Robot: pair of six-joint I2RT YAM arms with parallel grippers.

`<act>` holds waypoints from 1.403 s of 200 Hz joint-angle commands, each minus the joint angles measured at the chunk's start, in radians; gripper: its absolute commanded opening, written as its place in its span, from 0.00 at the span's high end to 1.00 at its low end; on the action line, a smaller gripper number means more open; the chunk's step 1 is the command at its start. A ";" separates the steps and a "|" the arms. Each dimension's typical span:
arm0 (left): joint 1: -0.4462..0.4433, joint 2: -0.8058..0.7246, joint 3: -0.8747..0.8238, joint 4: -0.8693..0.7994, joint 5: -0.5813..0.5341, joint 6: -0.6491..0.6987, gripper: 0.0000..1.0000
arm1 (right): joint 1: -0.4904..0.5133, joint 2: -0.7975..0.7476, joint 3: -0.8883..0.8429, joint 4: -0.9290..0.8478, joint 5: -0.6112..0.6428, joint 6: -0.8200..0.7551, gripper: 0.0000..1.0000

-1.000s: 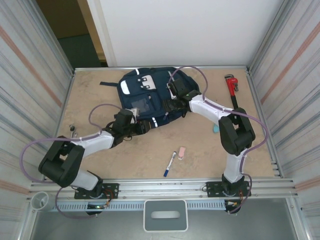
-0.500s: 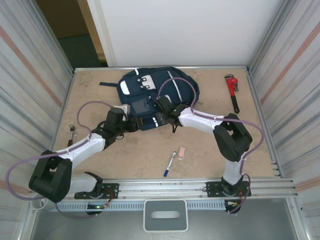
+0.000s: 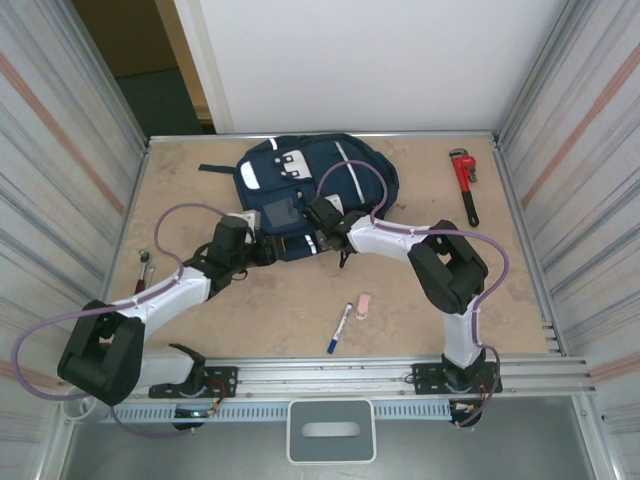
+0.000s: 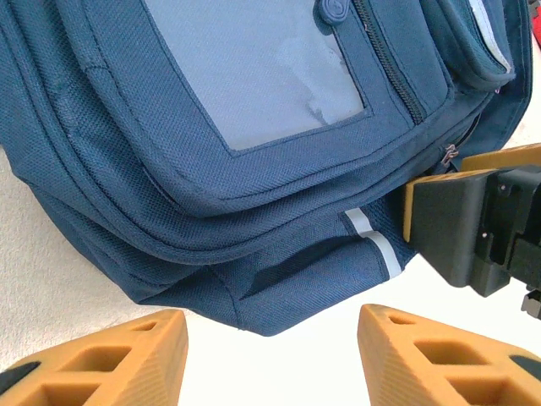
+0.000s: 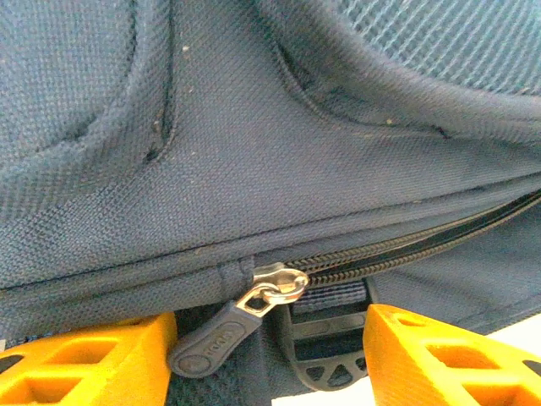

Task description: Pack the student bag

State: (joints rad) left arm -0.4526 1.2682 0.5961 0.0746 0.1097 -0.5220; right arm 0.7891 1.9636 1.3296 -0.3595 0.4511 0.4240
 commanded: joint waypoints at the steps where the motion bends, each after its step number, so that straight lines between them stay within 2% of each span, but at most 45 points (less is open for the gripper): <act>1: 0.002 0.001 -0.006 0.004 -0.005 0.019 0.44 | 0.003 0.009 0.032 -0.016 0.056 0.026 0.47; 96: 0.002 0.000 -0.003 0.001 -0.011 0.027 0.44 | 0.002 0.040 0.057 -0.035 0.056 0.023 0.72; 144: 0.002 0.000 0.000 -0.001 -0.009 0.028 0.44 | 0.013 0.036 0.047 -0.042 0.070 0.032 0.80; 198: 0.002 -0.030 0.007 -0.016 -0.017 0.038 0.43 | 0.015 -0.038 0.004 -0.018 0.071 0.027 0.96; 241: -0.001 -0.072 0.041 -0.040 -0.064 0.104 0.34 | -0.013 -0.126 -0.055 0.036 -0.050 0.004 1.00; 262: -0.018 -0.071 0.074 -0.022 -0.081 0.213 0.33 | -0.047 -0.172 -0.095 0.069 -0.143 -0.003 1.00; 280: -0.043 -0.041 0.112 0.016 -0.102 0.364 0.34 | -0.094 -0.215 -0.145 0.126 -0.283 -0.003 1.00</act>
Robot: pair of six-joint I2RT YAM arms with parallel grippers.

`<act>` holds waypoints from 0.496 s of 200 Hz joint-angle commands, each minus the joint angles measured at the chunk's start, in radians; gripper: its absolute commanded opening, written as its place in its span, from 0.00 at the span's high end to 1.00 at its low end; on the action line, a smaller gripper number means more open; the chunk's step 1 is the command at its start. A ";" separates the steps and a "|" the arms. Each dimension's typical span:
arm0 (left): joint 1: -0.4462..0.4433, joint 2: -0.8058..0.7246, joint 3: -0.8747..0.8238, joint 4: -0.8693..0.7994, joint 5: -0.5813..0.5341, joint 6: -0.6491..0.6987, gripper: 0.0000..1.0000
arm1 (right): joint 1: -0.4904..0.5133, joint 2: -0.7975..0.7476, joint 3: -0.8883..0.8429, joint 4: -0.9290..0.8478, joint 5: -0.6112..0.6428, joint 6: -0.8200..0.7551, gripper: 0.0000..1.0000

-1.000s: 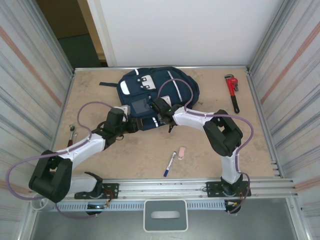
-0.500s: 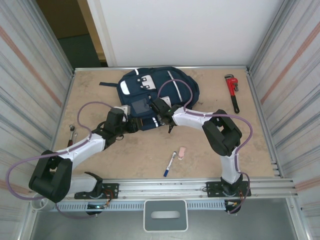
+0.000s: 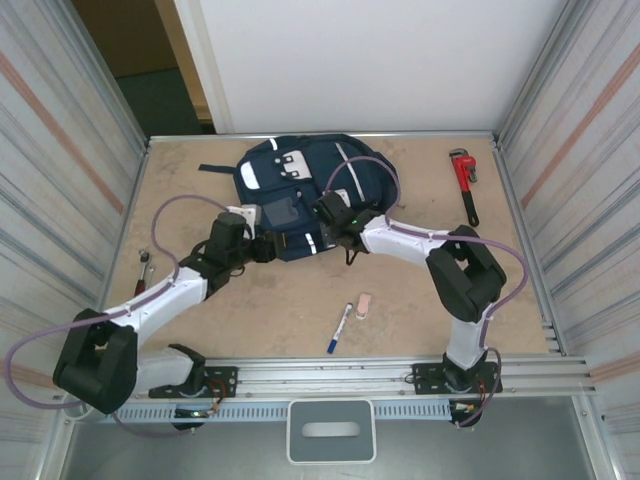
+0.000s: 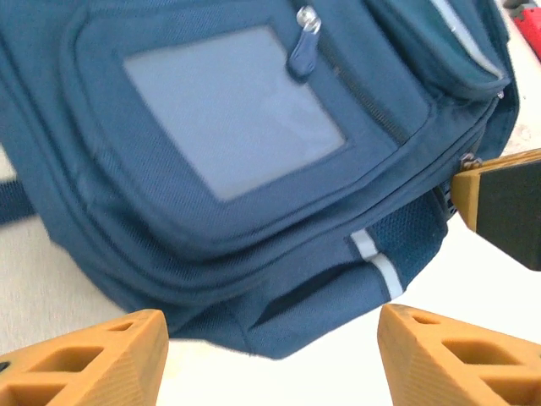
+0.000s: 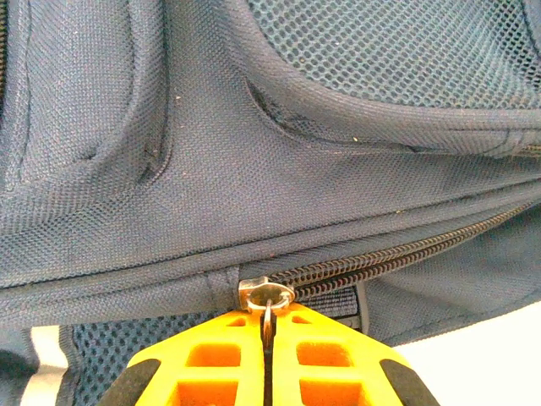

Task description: Pack the student bag

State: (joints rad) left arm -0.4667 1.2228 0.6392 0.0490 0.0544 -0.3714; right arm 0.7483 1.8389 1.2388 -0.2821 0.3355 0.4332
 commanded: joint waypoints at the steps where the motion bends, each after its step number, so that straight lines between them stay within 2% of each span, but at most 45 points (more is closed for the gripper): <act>1: -0.030 0.008 0.071 0.043 -0.048 0.223 0.34 | -0.056 -0.093 -0.057 0.052 -0.176 -0.011 1.00; 19: -0.046 0.075 0.120 0.063 -0.045 0.415 0.34 | -0.107 -0.120 -0.089 0.089 -0.309 -0.004 1.00; 45: -0.054 0.163 0.166 0.116 0.030 0.666 0.34 | -0.154 -0.138 -0.116 0.117 -0.425 -0.010 1.00; 67: -0.093 0.223 0.204 0.115 0.074 0.876 0.34 | -0.169 -0.152 -0.127 0.119 -0.473 -0.028 1.00; 99: -0.148 0.356 0.280 0.065 0.026 1.086 0.36 | -0.173 -0.179 -0.140 0.112 -0.512 -0.065 1.00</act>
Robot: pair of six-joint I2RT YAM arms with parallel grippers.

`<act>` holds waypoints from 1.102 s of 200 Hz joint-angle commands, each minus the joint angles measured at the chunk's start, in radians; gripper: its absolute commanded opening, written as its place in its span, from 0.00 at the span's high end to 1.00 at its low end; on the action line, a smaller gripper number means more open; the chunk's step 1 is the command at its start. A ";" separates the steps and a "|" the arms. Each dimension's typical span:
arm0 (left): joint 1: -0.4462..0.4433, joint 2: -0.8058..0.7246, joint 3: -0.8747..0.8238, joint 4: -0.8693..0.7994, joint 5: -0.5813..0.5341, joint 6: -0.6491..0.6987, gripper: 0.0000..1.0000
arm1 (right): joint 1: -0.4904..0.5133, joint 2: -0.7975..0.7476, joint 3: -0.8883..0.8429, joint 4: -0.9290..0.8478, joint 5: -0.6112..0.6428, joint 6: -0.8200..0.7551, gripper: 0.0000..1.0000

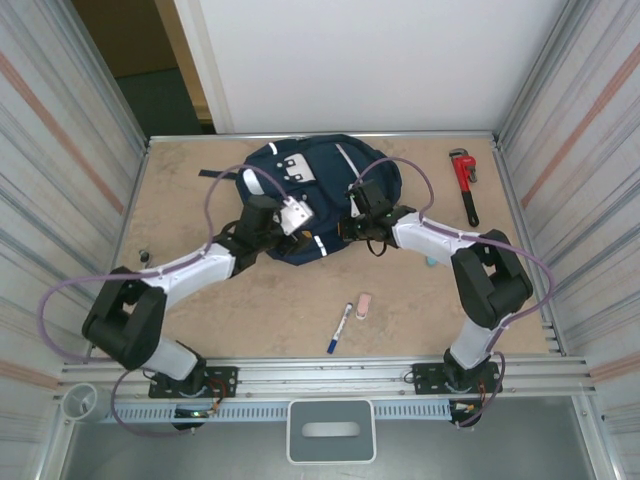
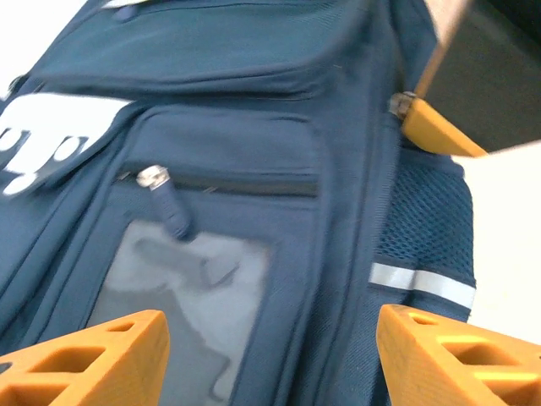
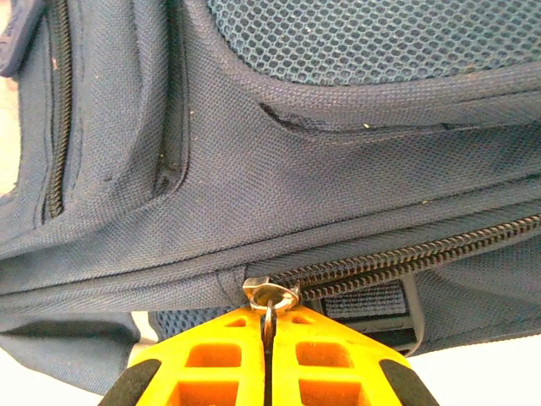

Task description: Pack the student bag

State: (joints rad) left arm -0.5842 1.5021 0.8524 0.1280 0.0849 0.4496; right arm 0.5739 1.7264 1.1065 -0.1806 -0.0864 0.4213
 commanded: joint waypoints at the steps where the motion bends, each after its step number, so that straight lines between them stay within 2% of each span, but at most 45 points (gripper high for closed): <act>1: -0.031 0.081 0.069 -0.014 -0.006 0.268 0.36 | 0.000 -0.067 -0.007 0.010 -0.091 -0.054 1.00; 47: -0.034 0.218 0.127 0.003 -0.102 0.337 0.55 | -0.001 -0.116 -0.042 0.001 -0.141 -0.084 1.00; 69: -0.030 0.219 0.119 0.009 -0.146 0.358 0.77 | -0.007 -0.136 -0.061 -0.025 -0.105 -0.083 1.00; 81: -0.018 0.197 0.099 0.009 -0.134 0.371 0.93 | -0.016 -0.141 -0.068 -0.053 -0.069 -0.079 1.00; 89: -0.009 0.178 0.084 0.001 -0.113 0.385 1.00 | -0.025 -0.142 -0.073 -0.071 -0.034 -0.072 1.00; 122: 0.029 0.095 0.012 -0.019 -0.020 0.466 1.00 | -0.067 -0.137 -0.071 -0.137 0.105 -0.033 1.00; 151: 0.089 0.044 -0.019 -0.018 0.021 0.469 1.00 | -0.101 -0.140 -0.072 -0.170 0.189 -0.033 1.00; 170: 0.140 0.032 -0.029 -0.022 0.012 0.472 1.00 | -0.128 -0.145 -0.074 -0.182 0.193 -0.038 1.00; 188: 0.171 0.042 -0.022 -0.029 -0.045 0.469 1.00 | -0.122 -0.158 -0.079 -0.142 0.111 -0.051 1.00; 196: 0.177 0.043 -0.020 -0.027 -0.069 0.464 0.96 | -0.113 -0.163 -0.082 -0.120 0.069 -0.050 1.00; 205: 0.178 0.035 -0.018 -0.030 -0.082 0.450 0.86 | -0.103 -0.168 -0.083 -0.096 0.023 -0.049 1.00; 220: 0.178 -0.008 -0.005 -0.076 0.009 0.399 0.67 | -0.082 -0.184 -0.092 -0.053 -0.043 -0.052 1.00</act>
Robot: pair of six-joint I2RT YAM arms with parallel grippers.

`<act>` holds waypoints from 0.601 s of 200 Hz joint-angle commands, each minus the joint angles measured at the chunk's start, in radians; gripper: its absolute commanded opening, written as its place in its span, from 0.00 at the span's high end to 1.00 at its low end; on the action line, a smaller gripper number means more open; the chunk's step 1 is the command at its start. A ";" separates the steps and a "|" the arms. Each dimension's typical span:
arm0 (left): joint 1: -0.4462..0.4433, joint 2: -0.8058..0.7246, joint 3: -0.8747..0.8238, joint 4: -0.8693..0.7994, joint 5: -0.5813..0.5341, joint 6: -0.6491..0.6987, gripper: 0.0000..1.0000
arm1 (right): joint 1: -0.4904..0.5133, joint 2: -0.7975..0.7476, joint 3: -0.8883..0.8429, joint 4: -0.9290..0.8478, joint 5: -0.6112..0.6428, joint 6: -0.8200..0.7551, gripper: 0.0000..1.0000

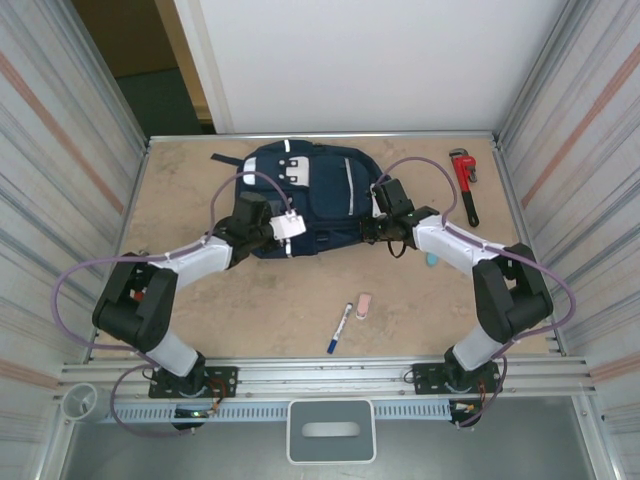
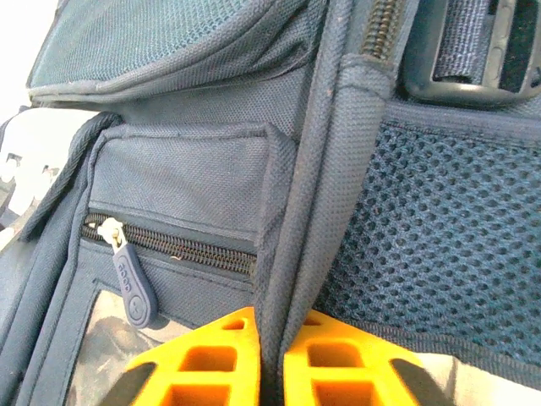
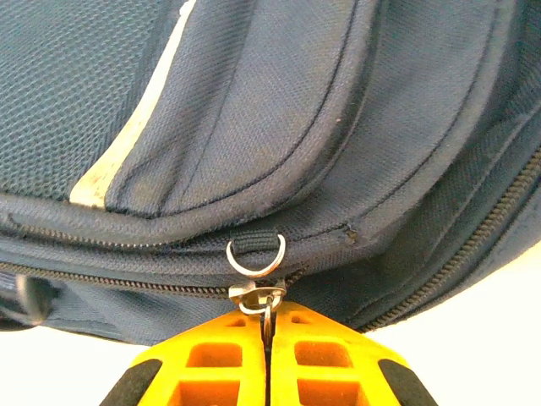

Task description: Pack the student bag

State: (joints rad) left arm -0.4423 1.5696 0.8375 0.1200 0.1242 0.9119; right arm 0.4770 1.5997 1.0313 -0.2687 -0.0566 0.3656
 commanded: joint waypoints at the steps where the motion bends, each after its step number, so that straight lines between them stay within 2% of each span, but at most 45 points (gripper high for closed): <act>1: 0.036 -0.080 0.010 -0.071 -0.021 -0.069 0.66 | 0.017 -0.058 -0.018 0.039 -0.077 0.004 1.00; 21: 0.023 -0.167 -0.013 -0.061 0.178 -0.145 0.48 | 0.049 -0.094 -0.026 0.079 -0.134 -0.004 1.00; 39: -0.034 -0.214 -0.045 -0.001 0.246 -0.158 0.39 | 0.069 -0.128 -0.028 0.098 -0.168 -0.003 1.00; 70: -0.143 -0.155 0.000 0.006 0.196 -0.100 0.37 | 0.088 -0.170 -0.022 0.114 -0.213 0.012 1.00; 106: -0.195 -0.027 0.089 0.019 0.100 -0.062 0.39 | 0.103 -0.185 -0.007 0.120 -0.263 0.028 1.00; 120: -0.200 0.006 0.100 0.060 0.062 -0.049 0.43 | 0.108 -0.185 -0.005 0.120 -0.285 0.029 1.00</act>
State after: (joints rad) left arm -0.6327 1.5333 0.8925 0.1219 0.2619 0.8227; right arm 0.5724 1.4662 1.0019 -0.2096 -0.2607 0.3748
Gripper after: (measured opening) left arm 0.602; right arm 0.053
